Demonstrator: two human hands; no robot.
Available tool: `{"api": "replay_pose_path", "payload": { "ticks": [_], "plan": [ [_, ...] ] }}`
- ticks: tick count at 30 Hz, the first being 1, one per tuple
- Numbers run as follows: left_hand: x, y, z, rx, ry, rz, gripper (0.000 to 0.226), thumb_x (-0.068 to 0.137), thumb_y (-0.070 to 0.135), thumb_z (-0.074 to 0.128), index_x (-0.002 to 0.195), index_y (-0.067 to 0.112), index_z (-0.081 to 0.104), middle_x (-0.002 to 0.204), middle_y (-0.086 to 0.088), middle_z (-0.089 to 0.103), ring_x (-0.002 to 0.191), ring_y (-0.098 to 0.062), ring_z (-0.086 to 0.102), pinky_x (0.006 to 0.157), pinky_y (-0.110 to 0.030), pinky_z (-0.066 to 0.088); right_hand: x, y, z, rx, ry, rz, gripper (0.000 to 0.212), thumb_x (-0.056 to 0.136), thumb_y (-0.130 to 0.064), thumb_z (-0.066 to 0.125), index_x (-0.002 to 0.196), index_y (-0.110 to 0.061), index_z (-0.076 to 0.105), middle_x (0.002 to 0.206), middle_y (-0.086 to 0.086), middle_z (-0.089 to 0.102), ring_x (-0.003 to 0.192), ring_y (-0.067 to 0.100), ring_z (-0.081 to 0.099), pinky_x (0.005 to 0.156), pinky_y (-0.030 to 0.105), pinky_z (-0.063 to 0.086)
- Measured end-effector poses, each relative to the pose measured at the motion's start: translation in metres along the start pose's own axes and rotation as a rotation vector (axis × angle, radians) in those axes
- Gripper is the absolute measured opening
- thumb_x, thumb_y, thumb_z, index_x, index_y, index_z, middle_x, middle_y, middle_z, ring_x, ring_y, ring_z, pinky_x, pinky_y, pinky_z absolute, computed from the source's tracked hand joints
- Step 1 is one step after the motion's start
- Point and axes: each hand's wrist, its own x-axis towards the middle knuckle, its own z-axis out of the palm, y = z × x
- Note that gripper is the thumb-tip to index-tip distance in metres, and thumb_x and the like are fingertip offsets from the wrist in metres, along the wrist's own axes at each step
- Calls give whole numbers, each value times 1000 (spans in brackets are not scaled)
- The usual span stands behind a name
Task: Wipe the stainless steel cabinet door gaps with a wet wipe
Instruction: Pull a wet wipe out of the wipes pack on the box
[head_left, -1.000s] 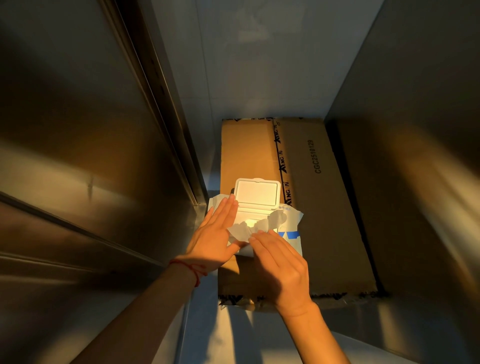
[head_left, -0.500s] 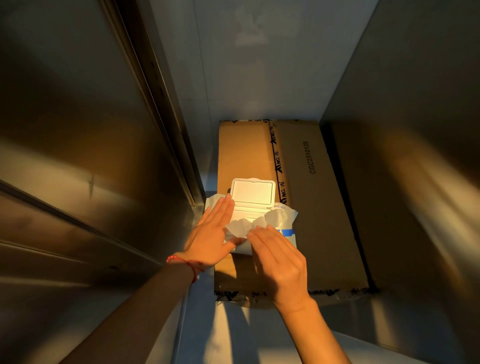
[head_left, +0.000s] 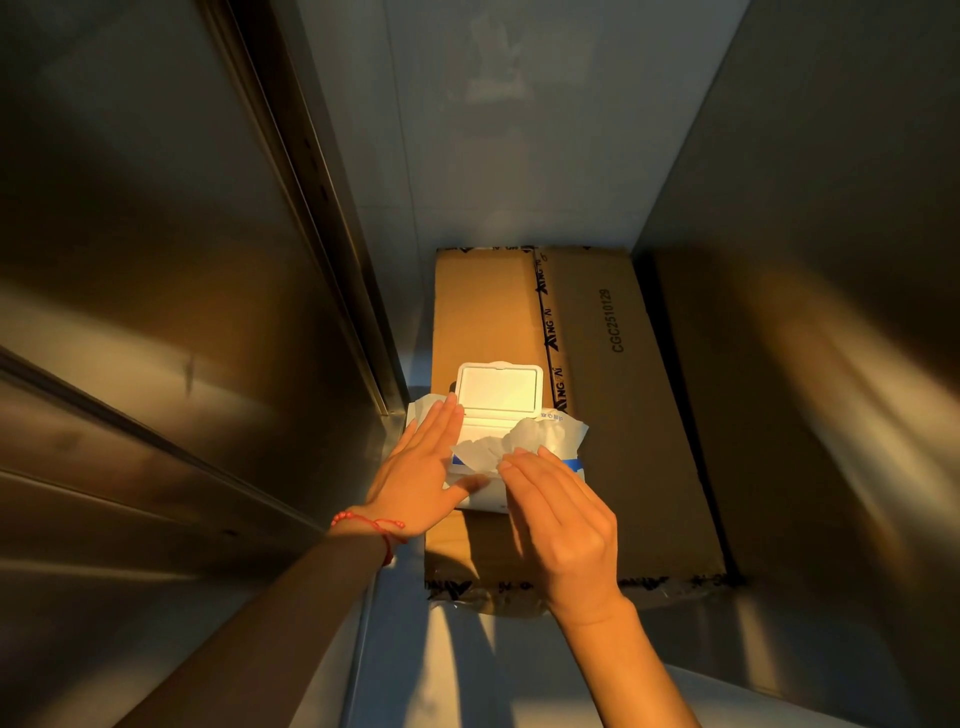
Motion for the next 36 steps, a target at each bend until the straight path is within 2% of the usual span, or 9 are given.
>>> {"api": "replay_pose_path", "payload": {
  "ticks": [7, 13, 18, 27, 32, 36],
  "plan": [
    [1, 2, -1, 4, -20, -25, 86, 90, 51, 46, 146, 19, -11, 156, 2, -13, 143, -12, -12, 114, -27, -7, 4, -2, -5, 8, -10, 3, 40, 101, -17, 43, 87, 4, 74, 91, 17, 72, 86, 27, 71, 76, 43, 58],
    [-1, 4, -2, -74, 0, -37, 86, 89, 47, 50, 141, 26, -15, 156, 4, -11, 143, -12, -9, 114, -27, -5, 13, -5, -9, 17, 21, 5, 37, 100, -15, 45, 87, 4, 74, 91, 17, 72, 87, 26, 71, 83, 40, 56],
    [0, 5, -3, -27, -13, -44, 87, 90, 49, 48, 147, 20, -12, 156, 2, -13, 143, -12, -11, 115, -30, -5, 19, -4, -13, 10, 31, 8, 36, 99, -14, 46, 86, 5, 74, 91, 18, 72, 87, 26, 71, 83, 40, 56],
    [0, 4, -2, 0, 3, -42, 84, 92, 45, 47, 146, 20, -12, 157, 1, -11, 143, -13, -8, 108, -22, -11, 26, -5, -17, 6, 44, 18, 38, 99, -15, 44, 87, 6, 73, 90, 18, 72, 86, 27, 71, 82, 42, 56],
    [-3, 7, -2, 7, 18, -49, 82, 93, 44, 46, 147, 19, -11, 157, 0, -10, 143, -13, -7, 108, -22, -11, 29, -4, -22, 2, 44, 19, 38, 99, -16, 44, 88, 6, 73, 92, 18, 72, 87, 27, 71, 84, 41, 55],
    [-10, 14, -7, 23, 22, -53, 82, 94, 43, 44, 146, 19, -15, 156, -1, -14, 143, -14, -11, 109, -24, -11, 32, -9, -29, 3, 44, 10, 39, 100, -18, 44, 88, 5, 73, 92, 18, 72, 88, 27, 71, 79, 42, 58]
  ]
}}
